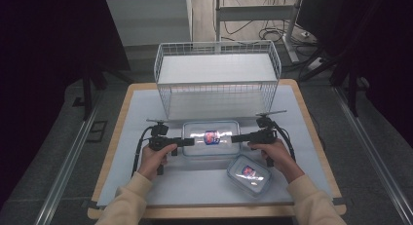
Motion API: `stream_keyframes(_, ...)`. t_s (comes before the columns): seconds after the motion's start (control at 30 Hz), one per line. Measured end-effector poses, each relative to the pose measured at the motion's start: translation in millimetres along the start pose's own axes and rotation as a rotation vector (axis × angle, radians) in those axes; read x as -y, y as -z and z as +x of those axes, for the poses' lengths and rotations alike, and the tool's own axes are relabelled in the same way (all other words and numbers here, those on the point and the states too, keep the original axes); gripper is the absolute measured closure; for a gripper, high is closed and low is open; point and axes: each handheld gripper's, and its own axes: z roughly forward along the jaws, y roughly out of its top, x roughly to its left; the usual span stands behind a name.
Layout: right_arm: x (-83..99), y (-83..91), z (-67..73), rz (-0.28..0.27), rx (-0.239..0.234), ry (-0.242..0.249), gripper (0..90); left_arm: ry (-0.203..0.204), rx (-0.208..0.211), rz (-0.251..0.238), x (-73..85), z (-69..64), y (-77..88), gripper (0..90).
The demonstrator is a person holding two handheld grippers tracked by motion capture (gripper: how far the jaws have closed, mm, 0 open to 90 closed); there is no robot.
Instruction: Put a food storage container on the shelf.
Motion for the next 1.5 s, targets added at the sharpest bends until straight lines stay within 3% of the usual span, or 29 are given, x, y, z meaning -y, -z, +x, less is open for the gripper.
stream_keyframes(0.2, -0.3, 0.5, 1.7, -0.025, -0.013, 0.016, 45.5, -0.023, -0.016, -0.028, -0.1, 0.2, 6.5, 38.2)
stream_keyframes(0.57, 1.3, 3.1, 5.0, -0.031, -0.02, 0.058, 48.4, -0.055, 0.015, -0.033, 2.8, 2.3, 13.8, 44.0)
stream_keyframes(1.0, 3.1, 4.8, 2.9, -0.052, -0.051, 0.027, 51.5, -0.066, 0.019, -0.046, 2.9, 3.3, 16.1, 46.0)
stream_keyframes(1.5, 4.0, 5.3, 6.0, -0.07, -0.054, 0.049, 52.6, -0.113, 0.008, -0.066, 3.4, 0.1, 21.2, 47.7)
